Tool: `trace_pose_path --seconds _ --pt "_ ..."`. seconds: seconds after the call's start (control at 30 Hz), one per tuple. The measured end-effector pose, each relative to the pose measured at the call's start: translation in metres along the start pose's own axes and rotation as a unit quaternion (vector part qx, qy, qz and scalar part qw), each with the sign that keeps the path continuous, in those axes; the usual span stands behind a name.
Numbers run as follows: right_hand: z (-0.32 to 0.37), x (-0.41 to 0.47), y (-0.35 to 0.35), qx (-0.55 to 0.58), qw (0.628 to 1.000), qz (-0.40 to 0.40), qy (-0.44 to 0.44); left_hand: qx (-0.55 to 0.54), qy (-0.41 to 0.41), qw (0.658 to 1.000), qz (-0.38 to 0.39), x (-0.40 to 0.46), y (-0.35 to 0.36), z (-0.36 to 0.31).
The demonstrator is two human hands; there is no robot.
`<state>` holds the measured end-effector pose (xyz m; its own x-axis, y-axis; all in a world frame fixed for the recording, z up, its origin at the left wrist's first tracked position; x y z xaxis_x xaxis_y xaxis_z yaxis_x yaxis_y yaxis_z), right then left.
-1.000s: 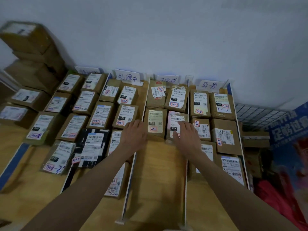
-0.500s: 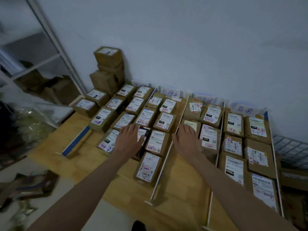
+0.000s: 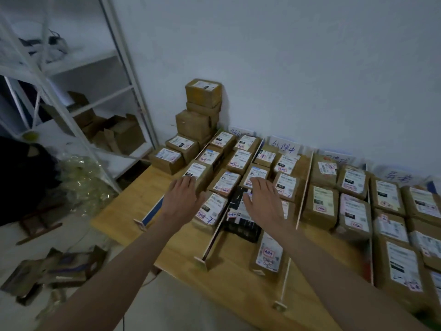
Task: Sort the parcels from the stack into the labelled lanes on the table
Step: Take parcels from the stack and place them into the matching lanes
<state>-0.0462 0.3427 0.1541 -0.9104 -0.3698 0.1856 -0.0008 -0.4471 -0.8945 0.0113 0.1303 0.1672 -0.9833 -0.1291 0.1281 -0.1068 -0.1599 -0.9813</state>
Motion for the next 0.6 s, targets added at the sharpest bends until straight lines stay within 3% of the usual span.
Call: trace_pose_path --seconds 0.23,0.6 --pt "0.076 0.017 0.038 -0.004 1.000 -0.003 0.021 -0.010 0.015 1.000 -0.006 0.003 0.016 0.090" --pt "0.116 0.098 0.092 0.008 0.999 -0.001 0.046 -0.031 0.012 0.999 0.008 0.074 0.057 0.163"
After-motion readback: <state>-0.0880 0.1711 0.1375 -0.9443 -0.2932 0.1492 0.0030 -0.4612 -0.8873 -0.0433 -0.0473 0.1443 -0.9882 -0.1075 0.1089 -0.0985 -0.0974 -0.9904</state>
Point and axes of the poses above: each hand's wrist, its own x-axis towards the middle knuckle, its own y-axis out of the palm, z = x × y, the point moved 7 cm from there along x, towards the middle knuckle, and after that the axes turned 11 degrees about x, right-handed, at the moved point
